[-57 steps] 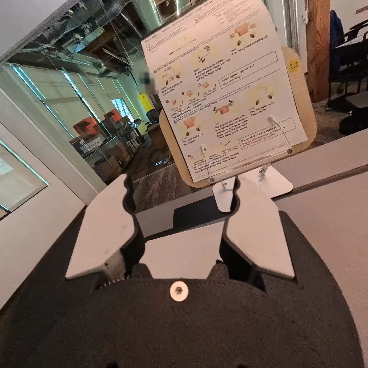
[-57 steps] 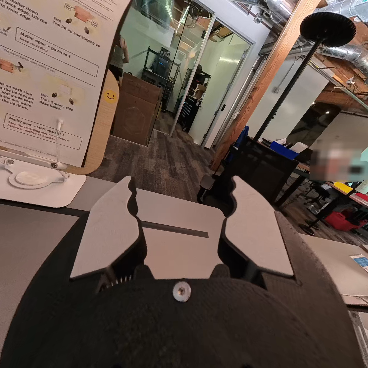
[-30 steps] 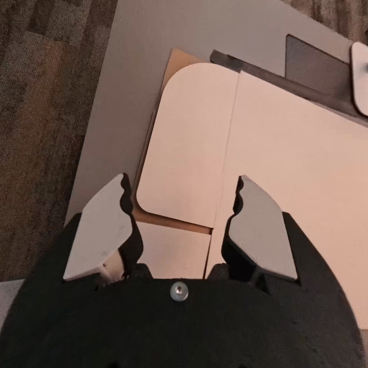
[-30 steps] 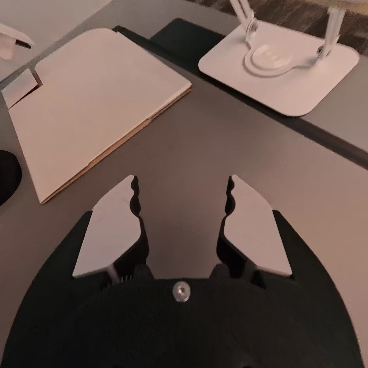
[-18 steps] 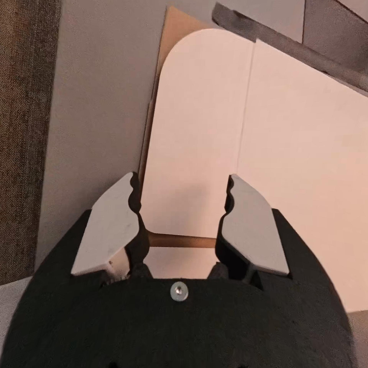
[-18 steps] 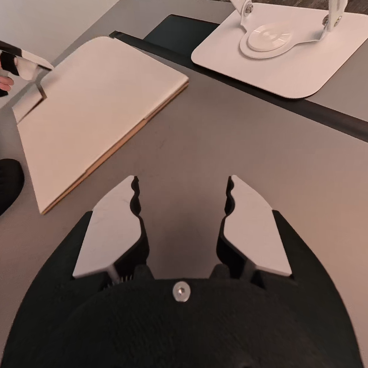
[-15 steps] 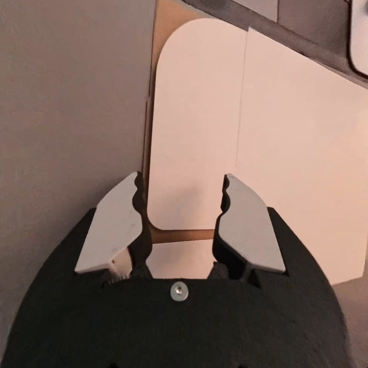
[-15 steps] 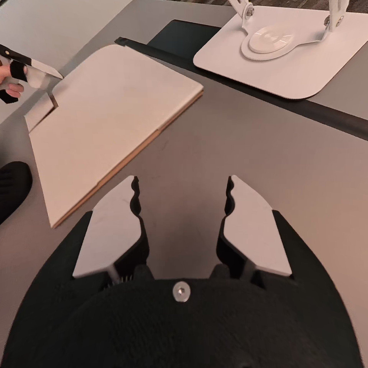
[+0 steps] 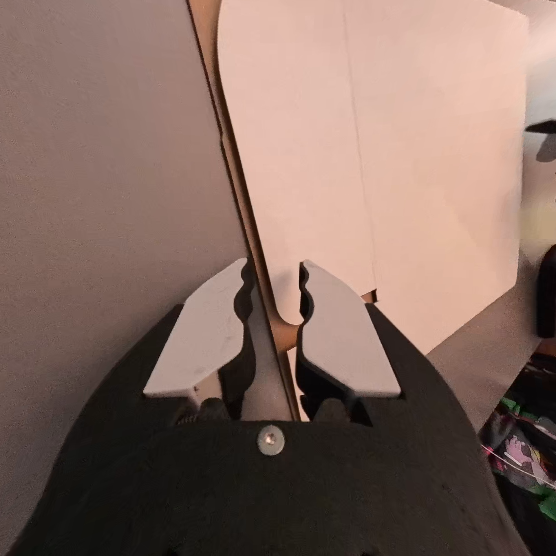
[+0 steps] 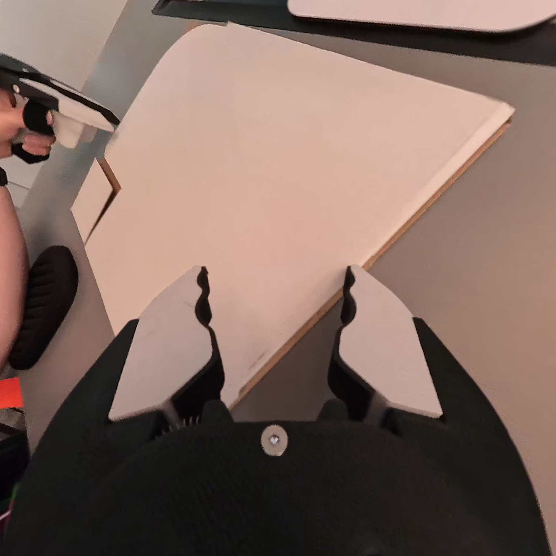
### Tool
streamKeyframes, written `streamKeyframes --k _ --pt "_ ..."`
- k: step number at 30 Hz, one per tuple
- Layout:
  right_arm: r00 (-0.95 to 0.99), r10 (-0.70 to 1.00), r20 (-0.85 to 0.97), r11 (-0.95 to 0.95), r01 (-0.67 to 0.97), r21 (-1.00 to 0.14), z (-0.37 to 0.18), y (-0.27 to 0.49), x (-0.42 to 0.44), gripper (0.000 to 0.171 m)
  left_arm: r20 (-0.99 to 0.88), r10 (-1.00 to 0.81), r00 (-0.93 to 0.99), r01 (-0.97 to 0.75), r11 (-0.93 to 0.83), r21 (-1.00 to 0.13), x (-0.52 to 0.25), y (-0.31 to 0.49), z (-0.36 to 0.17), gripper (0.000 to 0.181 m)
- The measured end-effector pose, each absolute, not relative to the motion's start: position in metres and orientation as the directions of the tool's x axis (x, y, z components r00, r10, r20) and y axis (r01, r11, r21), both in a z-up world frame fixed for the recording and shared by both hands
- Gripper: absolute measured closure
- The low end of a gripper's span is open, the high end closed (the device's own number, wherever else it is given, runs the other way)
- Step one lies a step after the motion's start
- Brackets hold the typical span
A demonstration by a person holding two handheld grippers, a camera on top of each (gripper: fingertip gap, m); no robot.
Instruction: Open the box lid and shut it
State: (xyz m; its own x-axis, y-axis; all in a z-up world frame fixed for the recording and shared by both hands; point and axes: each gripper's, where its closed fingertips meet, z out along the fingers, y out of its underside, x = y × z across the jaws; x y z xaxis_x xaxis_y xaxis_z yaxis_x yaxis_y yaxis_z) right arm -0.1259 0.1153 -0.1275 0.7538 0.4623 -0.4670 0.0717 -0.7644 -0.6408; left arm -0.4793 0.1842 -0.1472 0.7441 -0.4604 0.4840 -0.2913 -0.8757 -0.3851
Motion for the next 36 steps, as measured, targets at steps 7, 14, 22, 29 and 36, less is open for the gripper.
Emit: streamKeyframes --k 7,14,22,29,36 --pt "0.811 0.335 -0.480 -0.801 -0.023 -0.598 -0.129 0.121 -0.086 0.087 0.533 -0.516 0.671 -0.360 -0.854 -0.375 -0.437 0.169 -0.144 0.142" --pt "0.846 0.234 -0.480 -0.813 -0.101 -0.574 -0.129 0.126 -0.035 0.090 0.699 -0.478 0.532 -0.412 -0.867 -0.280 -0.393 0.141 -0.143 0.150" --pt "0.853 0.207 -0.479 -0.814 -0.122 -0.568 -0.134 0.130 -0.017 0.088 0.695 -0.448 0.562 -0.355 -0.890 -0.287 -0.388 0.154 -0.141 0.143" --pt "0.789 0.226 -0.571 -0.833 -0.147 -0.533 -0.135 0.126 -0.025 0.090 0.705 -0.436 0.560 -0.312 -0.899 -0.308 -0.379 0.161 -0.137 0.140" --pt "0.769 0.223 -0.600 -0.835 -0.168 -0.525 -0.135 0.127 -0.023 0.092 0.741 -0.375 0.557 -0.263 -0.926 -0.272 -0.382 0.161 -0.139 0.143"
